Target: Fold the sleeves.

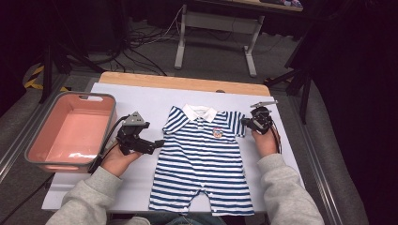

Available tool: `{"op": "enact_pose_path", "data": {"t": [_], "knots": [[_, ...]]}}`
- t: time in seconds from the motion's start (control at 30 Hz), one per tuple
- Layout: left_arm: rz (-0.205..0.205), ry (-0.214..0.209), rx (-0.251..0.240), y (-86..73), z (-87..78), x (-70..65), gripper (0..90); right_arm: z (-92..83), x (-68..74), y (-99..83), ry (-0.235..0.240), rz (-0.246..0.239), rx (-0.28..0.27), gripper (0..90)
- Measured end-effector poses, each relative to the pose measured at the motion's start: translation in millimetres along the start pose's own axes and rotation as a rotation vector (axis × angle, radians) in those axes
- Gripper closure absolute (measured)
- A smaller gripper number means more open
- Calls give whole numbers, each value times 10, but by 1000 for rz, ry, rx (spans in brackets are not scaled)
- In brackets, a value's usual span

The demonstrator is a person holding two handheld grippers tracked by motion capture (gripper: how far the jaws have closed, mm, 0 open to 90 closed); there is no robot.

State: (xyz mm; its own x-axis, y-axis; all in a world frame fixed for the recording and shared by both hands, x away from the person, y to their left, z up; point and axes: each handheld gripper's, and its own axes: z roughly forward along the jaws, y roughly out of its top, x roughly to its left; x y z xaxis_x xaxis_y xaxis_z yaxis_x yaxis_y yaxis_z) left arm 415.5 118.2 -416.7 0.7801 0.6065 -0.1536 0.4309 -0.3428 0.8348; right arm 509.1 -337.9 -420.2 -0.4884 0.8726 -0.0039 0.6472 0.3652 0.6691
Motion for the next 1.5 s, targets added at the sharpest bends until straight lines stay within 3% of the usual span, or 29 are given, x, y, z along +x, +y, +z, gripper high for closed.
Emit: {"op": "enact_pose_path", "data": {"t": [0.2,0.3,0.67,0.77,0.8,0.9,1.07,1.17,1.3,1.4,1.5], "knots": [[0,-1,-5,1,-5,-3,45,-69,162,80,54,-45,-61,860],[1,-7,1,-1,6,-8,45,-56,271,137,110,-71,-82,858],[3,-8,-2,-4,2,-12,45,117,432,170,175,-109,-51,852],[3,-9,-8,-3,-3,-8,44,174,456,150,234,-88,-32,788],[3,-9,-8,-3,-3,-8,44,174,456,150,234,-88,-32,788],[2,-14,-9,-2,3,-12,45,190,468,134,282,-78,-8,686],[0,-18,-9,-2,21,-17,45,15,415,131,280,-60,-61,668],[5,-18,-9,1,29,-14,46,-117,326,100,259,-43,-97,731],[-1,-18,-12,2,34,-6,56,-88,283,19,249,-41,-34,809],[-1,-17,-11,1,46,2,60,-9,339,-84,254,-90,41,820],[-6,-21,-7,-2,59,5,73,52,380,-158,204,-140,91,824]]}}
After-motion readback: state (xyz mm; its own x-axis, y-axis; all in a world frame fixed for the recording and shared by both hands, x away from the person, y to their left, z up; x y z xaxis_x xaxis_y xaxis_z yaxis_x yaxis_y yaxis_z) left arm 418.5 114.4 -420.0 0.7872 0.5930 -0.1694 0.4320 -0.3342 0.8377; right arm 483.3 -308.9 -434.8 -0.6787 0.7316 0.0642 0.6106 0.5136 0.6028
